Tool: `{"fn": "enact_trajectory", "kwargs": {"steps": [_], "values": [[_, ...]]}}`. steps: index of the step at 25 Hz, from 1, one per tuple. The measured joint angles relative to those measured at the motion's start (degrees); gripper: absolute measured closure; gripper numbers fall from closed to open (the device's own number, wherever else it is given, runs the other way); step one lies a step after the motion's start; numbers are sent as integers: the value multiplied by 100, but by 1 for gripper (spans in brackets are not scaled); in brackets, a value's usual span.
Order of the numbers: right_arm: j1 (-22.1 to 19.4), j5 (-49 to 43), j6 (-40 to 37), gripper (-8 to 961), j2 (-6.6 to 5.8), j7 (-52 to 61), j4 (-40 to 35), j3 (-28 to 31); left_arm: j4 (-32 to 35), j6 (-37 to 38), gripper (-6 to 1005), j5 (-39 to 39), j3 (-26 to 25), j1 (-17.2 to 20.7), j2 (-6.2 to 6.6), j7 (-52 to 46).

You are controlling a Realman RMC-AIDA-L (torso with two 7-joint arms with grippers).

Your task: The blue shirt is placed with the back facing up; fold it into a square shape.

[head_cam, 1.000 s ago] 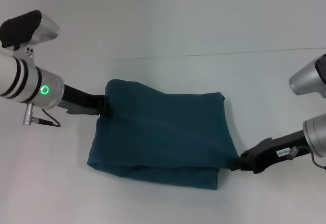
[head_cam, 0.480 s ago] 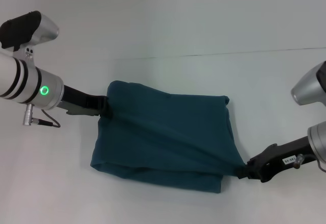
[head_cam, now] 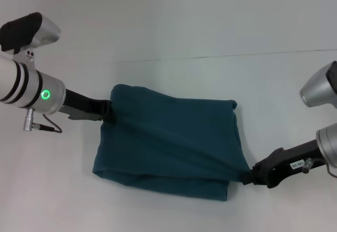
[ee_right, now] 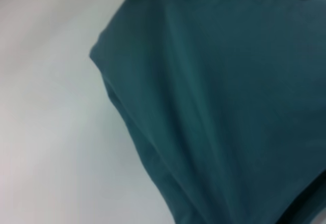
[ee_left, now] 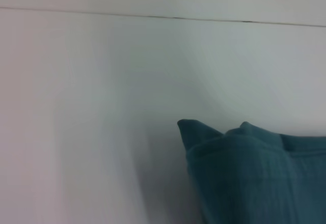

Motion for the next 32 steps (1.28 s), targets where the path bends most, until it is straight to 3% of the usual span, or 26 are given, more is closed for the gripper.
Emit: {"fn": "enact_trajectory", "kwargs": {"steps": [10,13,23,28,32], "values": [[32,17,-589,907,-188,64,-167,574,17,-28,975,14,0,-18,1,18],[0,21,-780,700,-234,64,-373,775,23,-109,975,19,0,-21,13,24],[-27,24,-1011,212,-264,48,-805,1330,172,-433,974,413,-6,121,1,-94],[39,24,-1007,136,-244,61,-816,1333,464,-456,973,561,-226,403,24,-209],[104,37,-1007,75,-210,82,-893,1336,527,-452,973,875,-678,482,82,-140]]}}
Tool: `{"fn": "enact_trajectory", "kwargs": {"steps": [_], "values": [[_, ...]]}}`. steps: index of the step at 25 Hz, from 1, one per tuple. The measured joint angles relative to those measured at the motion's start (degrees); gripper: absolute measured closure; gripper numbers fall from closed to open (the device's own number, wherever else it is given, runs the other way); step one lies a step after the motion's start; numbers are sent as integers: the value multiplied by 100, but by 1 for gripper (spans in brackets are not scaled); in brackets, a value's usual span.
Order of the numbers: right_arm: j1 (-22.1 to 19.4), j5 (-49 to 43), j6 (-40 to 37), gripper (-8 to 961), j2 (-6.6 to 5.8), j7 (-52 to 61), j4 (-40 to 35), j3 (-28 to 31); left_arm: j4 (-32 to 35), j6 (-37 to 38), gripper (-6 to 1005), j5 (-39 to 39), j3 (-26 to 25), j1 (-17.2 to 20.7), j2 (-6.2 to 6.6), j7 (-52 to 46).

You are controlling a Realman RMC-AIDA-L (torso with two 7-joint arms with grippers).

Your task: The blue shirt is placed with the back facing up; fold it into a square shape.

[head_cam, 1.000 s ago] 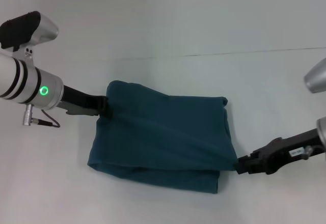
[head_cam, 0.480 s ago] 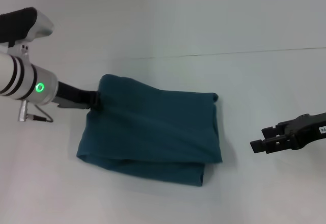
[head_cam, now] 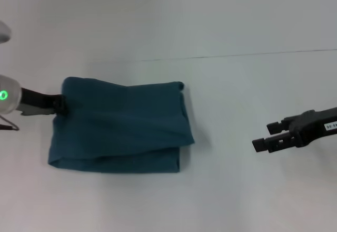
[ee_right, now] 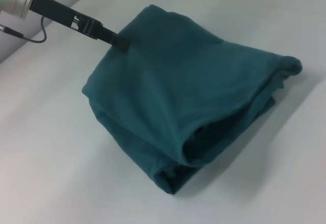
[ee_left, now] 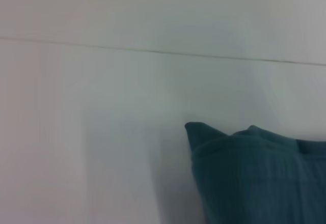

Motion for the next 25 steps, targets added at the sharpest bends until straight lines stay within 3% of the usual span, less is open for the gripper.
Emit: {"fn": "enact_trajectory", "kwargs": {"steps": [13,19,25], "values": [[-12,401,-11,44,73,5,-103,-24,100,297,972,73,-85,113,-28,40],[-32,649,-8,46,181,-213,-129,-36,802,1003,758,-195,-91,395,-54,159],[-39,854,14,48,229,-485,-138,-9,1798,1756,499,-1643,-202,1171,-110,1142]]}}
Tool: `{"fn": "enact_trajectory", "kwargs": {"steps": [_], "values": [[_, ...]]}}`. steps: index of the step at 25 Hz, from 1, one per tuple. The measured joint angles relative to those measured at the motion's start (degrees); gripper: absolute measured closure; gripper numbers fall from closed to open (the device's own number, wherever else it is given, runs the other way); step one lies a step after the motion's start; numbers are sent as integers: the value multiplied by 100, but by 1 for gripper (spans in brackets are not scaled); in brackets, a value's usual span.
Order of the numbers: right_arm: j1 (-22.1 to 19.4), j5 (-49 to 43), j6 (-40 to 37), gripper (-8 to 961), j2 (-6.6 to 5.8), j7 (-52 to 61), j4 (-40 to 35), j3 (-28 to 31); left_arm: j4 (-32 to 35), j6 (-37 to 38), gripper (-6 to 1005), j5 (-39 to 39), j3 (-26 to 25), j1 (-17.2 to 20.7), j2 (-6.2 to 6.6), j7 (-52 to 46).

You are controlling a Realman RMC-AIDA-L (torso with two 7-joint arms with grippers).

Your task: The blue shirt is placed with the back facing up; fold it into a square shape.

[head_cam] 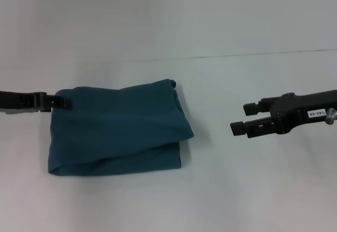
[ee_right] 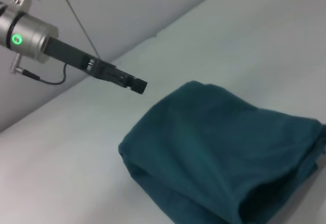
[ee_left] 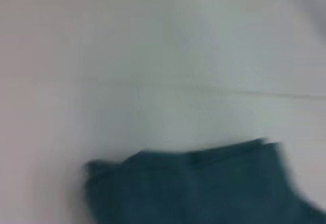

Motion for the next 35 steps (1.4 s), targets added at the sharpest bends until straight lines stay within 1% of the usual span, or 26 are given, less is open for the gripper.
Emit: {"fn": "enact_trajectory", "kwargs": {"steps": [2,4,7,9,13,17,19,26,33,35], "values": [[-17,91,-37,48,9,-124,0,-25,317,588,416,-681,-284,329,-87,945],[-55,148,-132,47,32,-324,-1,-61,438,1273,333,-1164,-509,608,-172,1829],[-99,166,-432,47,68,-683,46,-100,366,2237,112,-1575,-820,973,-271,2881],[-121,168,-656,47,78,-828,89,-119,247,2974,100,-1769,-1207,1345,-383,3614],[-186,159,-898,46,82,-944,195,-331,81,3549,77,-1852,-1594,1649,-432,4070],[-251,153,-885,45,85,-993,233,-685,12,3714,53,-1799,-1693,1905,-510,4406],[-258,175,-883,45,98,-1058,255,-767,17,3732,47,-1761,-1673,1938,-530,4492],[-370,475,-825,45,107,-1414,344,-758,-41,3699,49,-1660,-1491,1975,-592,4774],[-456,644,-665,47,84,-1641,542,-757,-69,3479,50,-1587,-1471,2013,-703,4982],[-461,645,-610,47,88,-1679,586,-756,-99,3446,50,-1587,-1471,2016,-715,5014]]}}
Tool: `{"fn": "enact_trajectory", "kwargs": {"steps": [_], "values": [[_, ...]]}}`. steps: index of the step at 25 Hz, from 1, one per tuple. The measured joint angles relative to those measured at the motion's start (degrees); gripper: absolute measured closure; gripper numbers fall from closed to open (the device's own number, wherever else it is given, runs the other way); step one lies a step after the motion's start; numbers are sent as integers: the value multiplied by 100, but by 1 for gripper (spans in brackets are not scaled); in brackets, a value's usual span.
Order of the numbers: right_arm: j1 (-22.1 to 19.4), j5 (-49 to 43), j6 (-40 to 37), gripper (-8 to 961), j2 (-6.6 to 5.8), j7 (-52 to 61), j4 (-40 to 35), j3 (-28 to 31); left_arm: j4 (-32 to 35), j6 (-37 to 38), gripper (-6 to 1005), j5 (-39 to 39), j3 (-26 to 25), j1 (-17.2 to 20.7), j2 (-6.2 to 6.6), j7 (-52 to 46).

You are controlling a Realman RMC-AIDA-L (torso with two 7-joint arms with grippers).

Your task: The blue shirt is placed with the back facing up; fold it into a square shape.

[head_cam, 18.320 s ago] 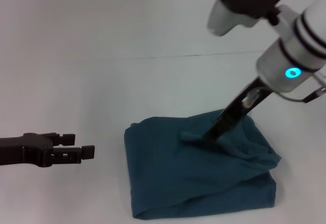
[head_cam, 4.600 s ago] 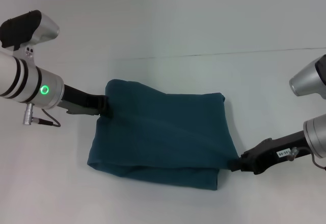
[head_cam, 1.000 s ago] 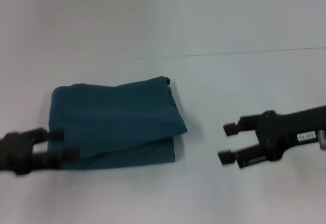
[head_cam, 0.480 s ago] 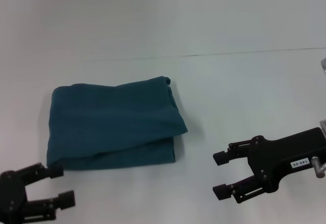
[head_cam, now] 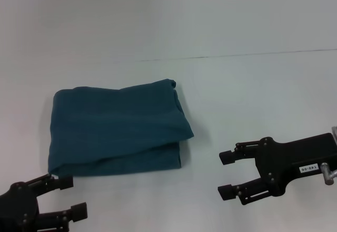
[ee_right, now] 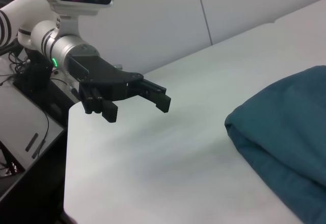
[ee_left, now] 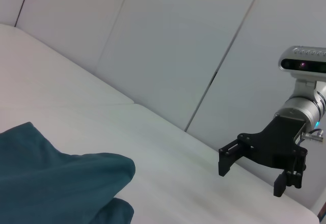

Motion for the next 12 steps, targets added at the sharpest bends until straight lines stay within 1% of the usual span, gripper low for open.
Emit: {"fn": "enact_trajectory", "kwargs": {"steps": [12], "values": [[-6,28,105,53,-5,-49,-1,54,-33,-62,50,-23,-10,7,-5,154]]}}
